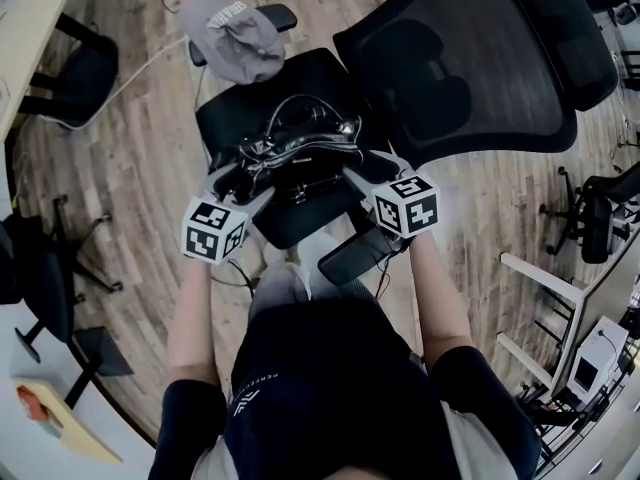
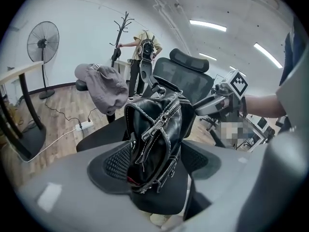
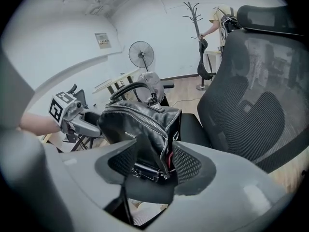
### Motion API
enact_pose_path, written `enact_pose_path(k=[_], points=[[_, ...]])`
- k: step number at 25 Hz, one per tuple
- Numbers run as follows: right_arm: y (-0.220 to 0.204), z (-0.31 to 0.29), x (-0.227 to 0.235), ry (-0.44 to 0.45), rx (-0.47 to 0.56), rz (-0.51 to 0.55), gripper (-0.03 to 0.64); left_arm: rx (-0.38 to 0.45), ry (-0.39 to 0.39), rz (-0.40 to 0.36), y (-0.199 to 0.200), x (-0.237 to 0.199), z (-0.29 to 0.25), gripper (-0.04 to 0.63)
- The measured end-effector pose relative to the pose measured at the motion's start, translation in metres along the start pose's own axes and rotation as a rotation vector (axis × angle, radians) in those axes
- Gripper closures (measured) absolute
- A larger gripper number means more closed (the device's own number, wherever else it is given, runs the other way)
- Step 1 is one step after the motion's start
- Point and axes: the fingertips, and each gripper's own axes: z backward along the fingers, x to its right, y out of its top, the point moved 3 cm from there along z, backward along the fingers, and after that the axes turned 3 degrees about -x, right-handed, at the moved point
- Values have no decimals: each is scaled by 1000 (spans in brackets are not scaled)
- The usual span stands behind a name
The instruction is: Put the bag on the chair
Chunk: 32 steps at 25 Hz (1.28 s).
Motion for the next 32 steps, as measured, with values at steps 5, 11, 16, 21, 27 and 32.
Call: enact_pose_path(k=[5, 11, 16, 21, 27, 32], points=[[-1, 9, -3, -15, 11, -9, 385, 37, 22, 32, 1, 2, 16, 299], [4, 23, -12, -27, 63, -33, 431, 143, 54, 116, 6, 0, 45, 461], [3, 33, -20, -25, 87, -52, 459, 183, 72, 174, 5, -2, 65, 555], [3, 42, -23, -53, 115, -53, 548, 183, 98, 162, 2, 0, 75, 581], [8, 54, -36, -53, 154, -49, 614, 190, 121, 150, 0, 9, 85, 581], [1, 56, -48, -89, 112, 5, 615, 198, 138, 125, 6, 20, 89, 581]])
